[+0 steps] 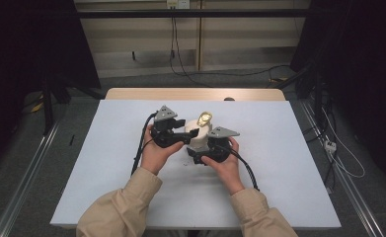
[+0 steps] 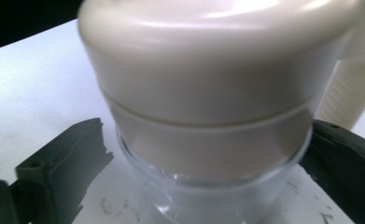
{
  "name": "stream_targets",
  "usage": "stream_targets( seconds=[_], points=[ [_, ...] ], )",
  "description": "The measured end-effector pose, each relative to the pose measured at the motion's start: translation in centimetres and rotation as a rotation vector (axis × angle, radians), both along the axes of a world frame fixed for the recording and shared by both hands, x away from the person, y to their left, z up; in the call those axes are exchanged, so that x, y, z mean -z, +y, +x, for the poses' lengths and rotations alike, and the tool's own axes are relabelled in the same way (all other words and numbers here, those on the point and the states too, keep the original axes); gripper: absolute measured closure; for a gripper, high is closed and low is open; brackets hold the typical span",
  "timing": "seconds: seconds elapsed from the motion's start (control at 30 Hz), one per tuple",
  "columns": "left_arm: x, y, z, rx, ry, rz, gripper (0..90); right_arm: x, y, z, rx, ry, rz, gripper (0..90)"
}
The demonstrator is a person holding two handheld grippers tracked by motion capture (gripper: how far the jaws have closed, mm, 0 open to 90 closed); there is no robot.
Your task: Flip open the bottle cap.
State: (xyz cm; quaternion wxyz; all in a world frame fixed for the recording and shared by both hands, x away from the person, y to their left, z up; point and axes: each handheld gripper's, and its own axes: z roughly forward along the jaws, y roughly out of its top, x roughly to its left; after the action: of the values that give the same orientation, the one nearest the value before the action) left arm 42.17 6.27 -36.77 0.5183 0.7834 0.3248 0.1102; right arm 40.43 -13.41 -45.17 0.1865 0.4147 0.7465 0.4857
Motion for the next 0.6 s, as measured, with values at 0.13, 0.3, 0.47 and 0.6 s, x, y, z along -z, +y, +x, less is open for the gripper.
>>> stream_targets(
  seconds=[0.13, 0.3, 0.47, 0.6],
  points=[
    [0.1, 0.8, -0.5, -0.013, -0.005, -0.008, 26.4, 0.0, -0.7, -0.5, 0.004, 0.003, 0.003, 0.6],
    [0.6, 1.9, -1.1, -0.010, -0.014, 0.014, 20.9, -0.2, -1.4, -1.2, -0.015, -0.001, 0.009, 1.3],
    [1.4, 3.2, -1.6, -0.010, -0.004, 0.019, 17.0, -0.4, -1.4, -2.0, -0.038, 0.008, 0.033, 1.7],
    [2.0, 4.3, -2.1, -0.004, 0.003, 0.006, 13.6, -0.5, -1.5, -2.4, -0.045, 0.010, 0.040, 2.2]
  ],
)
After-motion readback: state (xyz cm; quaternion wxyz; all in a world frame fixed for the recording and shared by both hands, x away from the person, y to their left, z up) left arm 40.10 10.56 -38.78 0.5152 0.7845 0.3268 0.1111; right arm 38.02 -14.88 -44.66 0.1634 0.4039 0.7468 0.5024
